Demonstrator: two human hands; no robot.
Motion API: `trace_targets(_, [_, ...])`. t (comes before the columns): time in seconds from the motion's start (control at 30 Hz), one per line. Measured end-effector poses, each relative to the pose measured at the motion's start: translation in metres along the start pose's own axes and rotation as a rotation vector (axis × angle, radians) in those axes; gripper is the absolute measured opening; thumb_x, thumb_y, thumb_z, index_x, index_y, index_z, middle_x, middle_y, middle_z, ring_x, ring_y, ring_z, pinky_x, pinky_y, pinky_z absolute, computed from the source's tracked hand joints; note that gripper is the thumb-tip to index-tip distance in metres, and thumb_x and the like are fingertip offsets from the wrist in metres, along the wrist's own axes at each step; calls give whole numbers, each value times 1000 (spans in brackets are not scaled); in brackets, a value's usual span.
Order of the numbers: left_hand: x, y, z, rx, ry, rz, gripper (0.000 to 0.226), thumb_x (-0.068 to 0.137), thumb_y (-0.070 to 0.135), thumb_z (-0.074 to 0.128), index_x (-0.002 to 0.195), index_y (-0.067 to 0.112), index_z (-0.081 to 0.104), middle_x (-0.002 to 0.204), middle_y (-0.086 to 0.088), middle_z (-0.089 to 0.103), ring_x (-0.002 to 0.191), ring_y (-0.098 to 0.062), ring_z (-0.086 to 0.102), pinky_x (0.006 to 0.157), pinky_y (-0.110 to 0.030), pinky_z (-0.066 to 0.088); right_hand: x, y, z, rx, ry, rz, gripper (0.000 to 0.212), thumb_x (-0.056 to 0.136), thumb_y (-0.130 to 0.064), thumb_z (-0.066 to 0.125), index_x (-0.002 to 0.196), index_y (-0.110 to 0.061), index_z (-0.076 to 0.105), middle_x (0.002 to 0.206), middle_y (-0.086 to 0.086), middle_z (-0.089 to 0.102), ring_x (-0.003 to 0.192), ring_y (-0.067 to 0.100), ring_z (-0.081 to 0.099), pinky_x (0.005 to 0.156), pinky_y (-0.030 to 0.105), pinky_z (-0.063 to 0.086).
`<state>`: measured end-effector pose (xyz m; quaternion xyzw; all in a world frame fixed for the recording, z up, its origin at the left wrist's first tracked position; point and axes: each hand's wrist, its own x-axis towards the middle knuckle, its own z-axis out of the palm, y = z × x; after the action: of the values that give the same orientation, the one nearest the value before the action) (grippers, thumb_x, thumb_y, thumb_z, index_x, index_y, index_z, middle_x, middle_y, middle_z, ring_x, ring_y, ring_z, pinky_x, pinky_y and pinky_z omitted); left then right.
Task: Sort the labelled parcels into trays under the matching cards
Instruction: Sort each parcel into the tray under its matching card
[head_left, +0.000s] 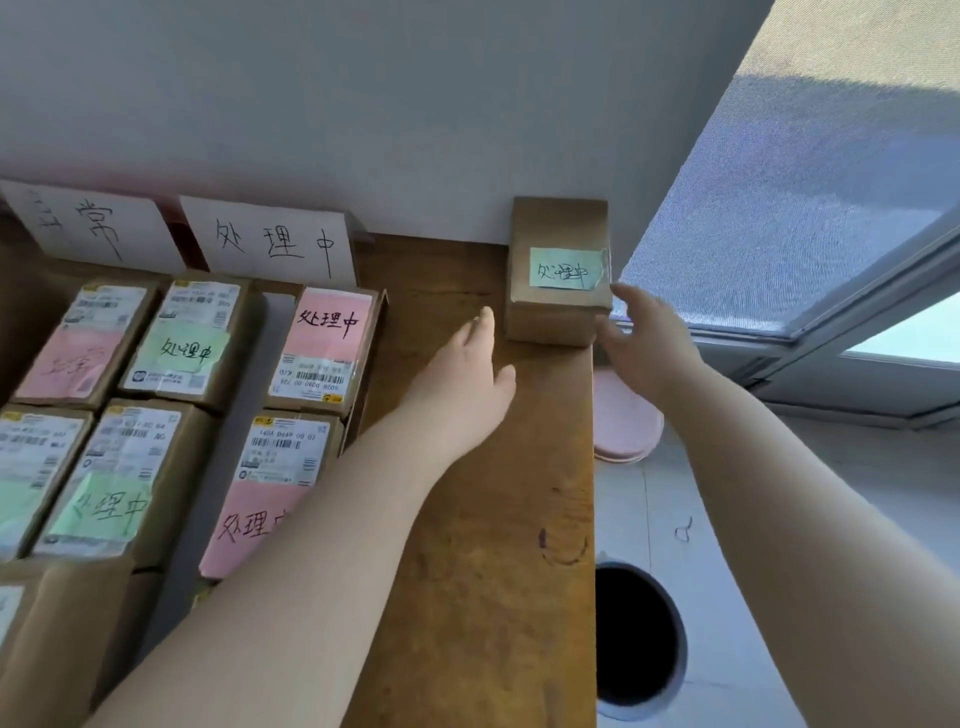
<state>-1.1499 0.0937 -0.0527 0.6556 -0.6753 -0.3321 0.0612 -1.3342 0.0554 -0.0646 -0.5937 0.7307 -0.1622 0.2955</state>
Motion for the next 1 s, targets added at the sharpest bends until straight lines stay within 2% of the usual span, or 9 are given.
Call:
trace_targets(0.13, [45, 16, 4, -241, 5, -142, 67, 100, 35, 40, 153, 23, 1, 160, -1, 10, 145, -22, 18, 113, -38, 24, 25, 11, 9, 179, -48, 145, 52, 95, -27, 45, 145, -18, 35, 142, 6, 46, 131, 24, 42, 103, 33, 34])
trace_targets(0.23, [68, 22, 10, -312, -32, -185, 65, 99, 34, 41, 152, 25, 6, 158, 0, 18, 142, -23, 24, 111, -39, 28, 28, 14, 21, 332, -64, 172, 42, 93, -25, 45, 135, -21, 48, 124, 1, 60, 112, 22, 55, 87, 31, 43])
trace_targets(0.33, [75, 20, 16, -368, -15, -199, 61, 97, 31, 44, 151, 29, 15, 152, 2, 31, 134, -21, 37, 93, -31, 42, 20, 11, 27, 416, -50, 168, 39, 92, -22, 46, 131, -24, 51, 111, -5, 60, 97, 15, 54, 79, 26, 39])
trace_targets(0.4, [65, 15, 19, -383, 5, -188, 59, 96, 29, 46, 149, 29, 19, 149, 3, 36, 129, -19, 41, 84, -25, 40, 8, 11, 30, 424, -49, 155, 38, 93, -23, 46, 131, -25, 52, 111, -6, 59, 96, 13, 51, 73, 22, 39])
trace_targets(0.63, [-17, -17, 40, -460, 62, -239, 53, 95, 43, 47, 143, 27, 31, 140, 6, 45, 124, -16, 46, 98, -33, 41, -53, 17, 50, 428, -63, 179, 40, 96, -36, 44, 135, -25, 49, 117, -7, 62, 97, 9, 55, 66, 16, 39])
trace_targets(0.73, [-52, -27, 52, -514, 101, -351, 48, 94, 48, 46, 132, 22, 32, 123, 4, 48, 102, -13, 49, 80, -29, 41, -88, 18, 60, 427, -85, 185, 40, 95, -40, 47, 132, -23, 51, 116, -8, 63, 102, 7, 56, 71, 16, 40])
trace_targets(0.8, [-73, -34, 62, -527, 113, -402, 45, 94, 45, 48, 129, 23, 30, 124, 2, 50, 100, -13, 49, 76, -27, 40, -114, 19, 67, 436, -94, 185, 40, 94, -38, 51, 130, -22, 53, 114, -9, 63, 100, 4, 56, 72, 13, 42])
trace_targets(0.9, [-102, -45, 71, -548, 117, -390, 48, 94, 41, 50, 133, 24, 28, 133, 4, 51, 109, -11, 50, 82, -24, 41, -154, 23, 71, 425, -105, 173, 40, 93, -36, 54, 130, -21, 53, 115, -9, 64, 105, 4, 58, 81, 16, 46])
trace_targets(1.0, [-134, -50, 69, -567, 103, -311, 54, 95, 40, 50, 142, 29, 26, 135, 11, 49, 120, -8, 47, 95, -26, 37, -193, 25, 67, 440, -121, 148, 40, 94, -34, 54, 131, -23, 51, 115, -15, 62, 101, -4, 56, 73, 4, 42])
